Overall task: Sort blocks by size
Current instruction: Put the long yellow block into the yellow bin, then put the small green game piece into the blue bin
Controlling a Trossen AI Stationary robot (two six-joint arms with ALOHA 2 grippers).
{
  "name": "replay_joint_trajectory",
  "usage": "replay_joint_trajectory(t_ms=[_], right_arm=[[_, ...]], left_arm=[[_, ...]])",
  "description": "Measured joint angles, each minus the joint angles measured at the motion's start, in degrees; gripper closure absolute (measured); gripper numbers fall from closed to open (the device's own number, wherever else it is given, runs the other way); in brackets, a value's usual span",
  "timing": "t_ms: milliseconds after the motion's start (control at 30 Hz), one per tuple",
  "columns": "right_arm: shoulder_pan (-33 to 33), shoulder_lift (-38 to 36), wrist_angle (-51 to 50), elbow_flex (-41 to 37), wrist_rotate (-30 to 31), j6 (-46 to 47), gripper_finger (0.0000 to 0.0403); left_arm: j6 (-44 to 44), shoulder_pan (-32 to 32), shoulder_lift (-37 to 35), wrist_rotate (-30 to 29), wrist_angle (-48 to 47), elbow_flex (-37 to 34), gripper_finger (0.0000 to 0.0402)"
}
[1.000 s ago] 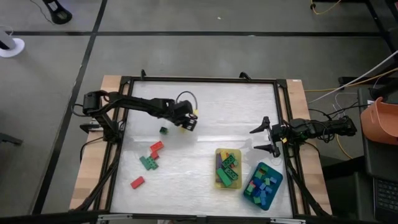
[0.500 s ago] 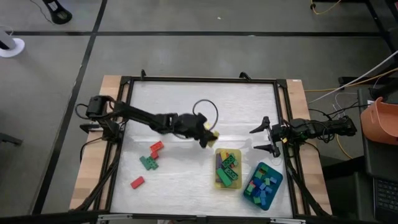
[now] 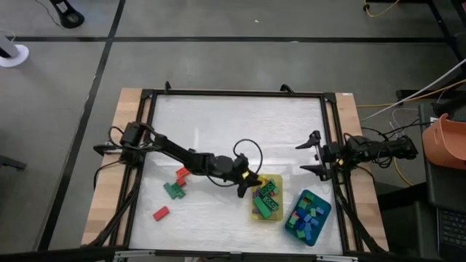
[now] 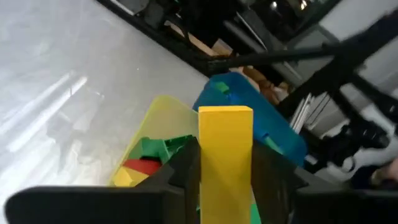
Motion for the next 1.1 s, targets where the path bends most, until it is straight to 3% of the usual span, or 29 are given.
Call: replay_joint_trajectory(t_ms=[233, 600, 767, 1100], right_arm=[[0.0, 0.0, 4.8, -3.8, 0.0, 0.0, 0.0059], [0.0, 0.0, 3.9, -3.9, 0.0, 0.3, 0.0059], [0.0, 0.0, -0.6, -4.0, 0.0, 0.4, 0.0059], [0.0, 0.0, -2.9, -4.0, -0.1, 0.0, 0.0059]], left_arm=[[9.5, -0.9, 3.4, -0.1, -0.2, 2.6, 0.0295], [11.6, 2.4, -1.1, 2.6, -3.8, 3.1, 0.0214], [9.4, 6.1, -7.7, 6.3, -18.8, 3.1, 0.0213], [-1.6, 12.0, -21.2, 6.4, -62.7, 3.1, 0.0219]])
